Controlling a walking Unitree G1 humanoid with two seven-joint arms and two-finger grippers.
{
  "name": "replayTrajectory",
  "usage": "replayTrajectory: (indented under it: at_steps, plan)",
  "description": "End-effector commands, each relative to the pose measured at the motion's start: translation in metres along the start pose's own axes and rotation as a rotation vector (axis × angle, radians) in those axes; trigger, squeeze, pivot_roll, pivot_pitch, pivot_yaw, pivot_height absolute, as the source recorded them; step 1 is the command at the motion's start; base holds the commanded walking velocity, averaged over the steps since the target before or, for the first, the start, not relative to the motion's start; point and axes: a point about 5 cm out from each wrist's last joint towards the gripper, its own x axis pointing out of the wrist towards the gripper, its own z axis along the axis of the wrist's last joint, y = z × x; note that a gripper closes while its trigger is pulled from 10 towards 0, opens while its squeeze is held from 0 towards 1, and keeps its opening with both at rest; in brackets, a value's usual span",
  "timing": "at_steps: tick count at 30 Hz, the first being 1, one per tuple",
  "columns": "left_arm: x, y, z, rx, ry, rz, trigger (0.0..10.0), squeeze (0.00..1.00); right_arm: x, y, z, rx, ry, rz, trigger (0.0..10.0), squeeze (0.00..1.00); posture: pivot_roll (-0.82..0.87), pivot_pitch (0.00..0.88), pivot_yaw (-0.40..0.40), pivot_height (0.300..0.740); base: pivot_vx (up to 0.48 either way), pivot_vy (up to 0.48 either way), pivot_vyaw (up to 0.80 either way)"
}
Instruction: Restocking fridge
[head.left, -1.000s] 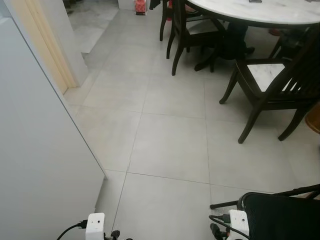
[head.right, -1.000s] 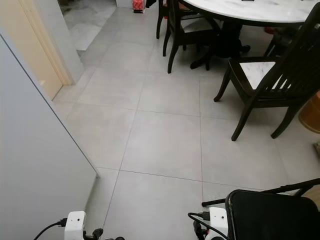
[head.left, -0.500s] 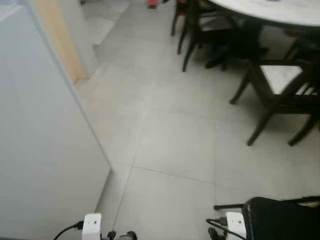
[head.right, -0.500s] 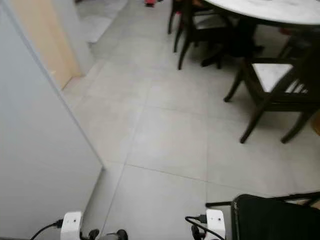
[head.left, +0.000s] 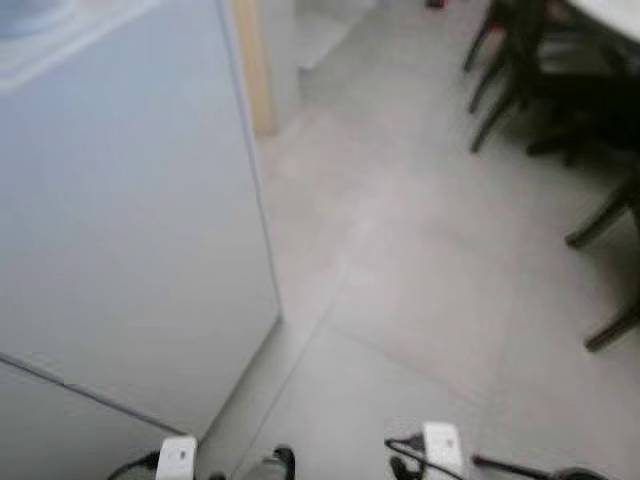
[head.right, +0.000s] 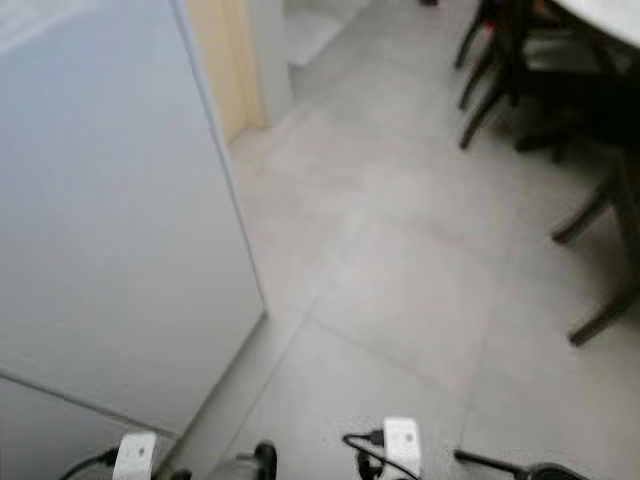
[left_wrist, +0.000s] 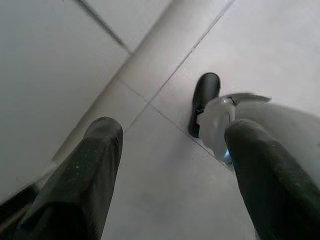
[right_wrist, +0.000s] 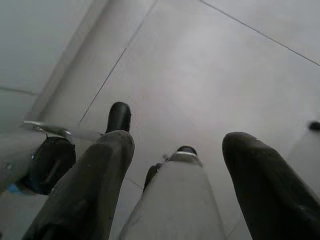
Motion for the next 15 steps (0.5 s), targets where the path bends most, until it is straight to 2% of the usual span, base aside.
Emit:
replayTrajectory:
  at_steps: [1,9,12,15]
  plan:
    - [-0.004,0.003,-0.015,-0.003,0.050,0.009,10.0,0.00,-0.004,0.002,-0.015,0.001,0.036,-0.006,10.0,0.00,0.05,0.174,-0.002,0.740,0.000,0.000,0.80]
    - [-0.004,-0.001,-0.017,-0.011,0.058,0.013,10.0,0.00,-0.011,0.010,-0.038,-0.003,0.063,-0.004,10.0,0.00,0.05,0.165,-0.008,0.740,0.000,0.000,0.80]
    - [-0.004,-0.002,-0.018,-0.010,0.059,0.013,10.0,0.00,-0.007,0.006,-0.026,0.003,0.047,-0.016,10.0,0.00,0.05,0.158,-0.008,0.740,0.000,0.000,0.80]
    - [-0.004,-0.002,-0.018,-0.010,0.060,0.013,10.0,0.00,-0.006,0.005,-0.023,0.005,0.043,-0.019,10.0,0.00,0.05,0.154,-0.007,0.740,0.000,0.000,0.80]
